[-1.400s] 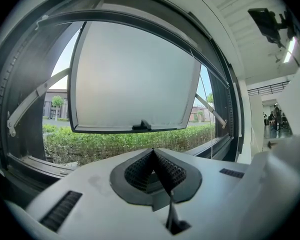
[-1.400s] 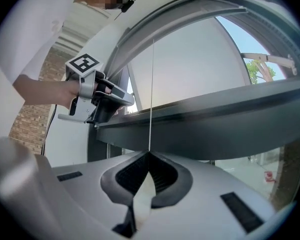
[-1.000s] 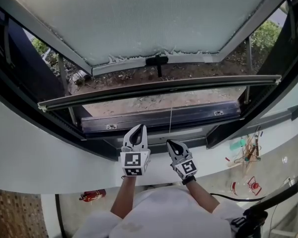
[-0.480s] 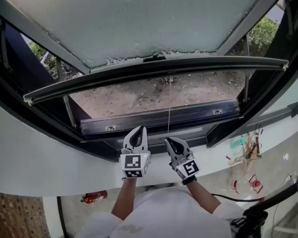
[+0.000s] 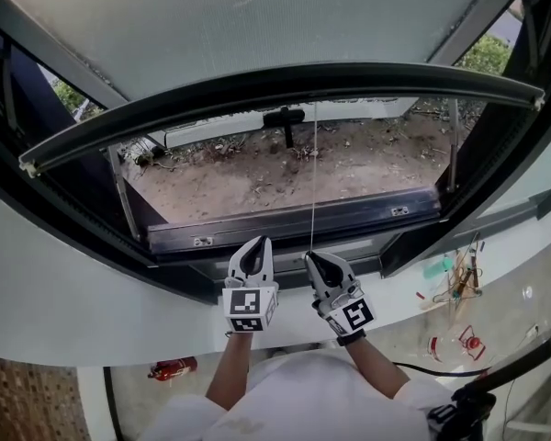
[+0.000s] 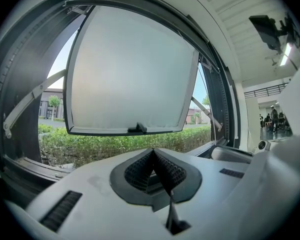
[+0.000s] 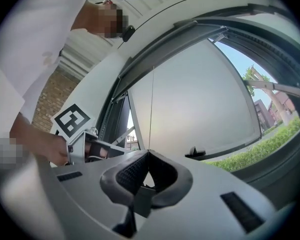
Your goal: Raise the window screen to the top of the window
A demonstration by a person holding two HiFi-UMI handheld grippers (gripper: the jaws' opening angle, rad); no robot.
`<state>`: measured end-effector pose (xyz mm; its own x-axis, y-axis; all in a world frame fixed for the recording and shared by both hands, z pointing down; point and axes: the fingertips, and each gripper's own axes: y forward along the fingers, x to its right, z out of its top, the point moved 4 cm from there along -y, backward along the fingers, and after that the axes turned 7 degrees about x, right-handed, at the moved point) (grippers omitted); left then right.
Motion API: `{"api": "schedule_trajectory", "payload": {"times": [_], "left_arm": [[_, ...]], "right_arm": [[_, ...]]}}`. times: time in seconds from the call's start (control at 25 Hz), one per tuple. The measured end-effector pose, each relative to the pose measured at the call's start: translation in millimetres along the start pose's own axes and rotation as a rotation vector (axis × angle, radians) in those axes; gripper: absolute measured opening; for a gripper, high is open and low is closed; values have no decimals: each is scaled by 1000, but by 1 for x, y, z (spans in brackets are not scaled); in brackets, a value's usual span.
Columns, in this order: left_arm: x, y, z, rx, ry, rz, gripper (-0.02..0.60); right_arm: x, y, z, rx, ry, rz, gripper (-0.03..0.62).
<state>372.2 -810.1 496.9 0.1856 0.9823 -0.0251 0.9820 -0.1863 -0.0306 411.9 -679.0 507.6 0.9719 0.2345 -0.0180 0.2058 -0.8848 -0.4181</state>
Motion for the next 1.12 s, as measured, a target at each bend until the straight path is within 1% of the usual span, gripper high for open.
{"api": "schedule_trajectory", "payload": {"times": [0.48, 0.88, 1.04, 1.12], "left_arm": [[7, 2, 6, 13, -6, -14, 2], [16, 1, -1, -5, -9, -33, 2], [17, 0, 0, -7, -5, -36, 2], [16, 0, 2, -2, -3, -34, 2]], "right_arm": [[-4, 11, 30, 65, 49, 23, 3], [-4, 29, 68, 171, 76, 30, 3], [-10, 34, 78, 190, 39, 44, 3], [-12, 36, 81, 196, 45, 50, 3]]}}
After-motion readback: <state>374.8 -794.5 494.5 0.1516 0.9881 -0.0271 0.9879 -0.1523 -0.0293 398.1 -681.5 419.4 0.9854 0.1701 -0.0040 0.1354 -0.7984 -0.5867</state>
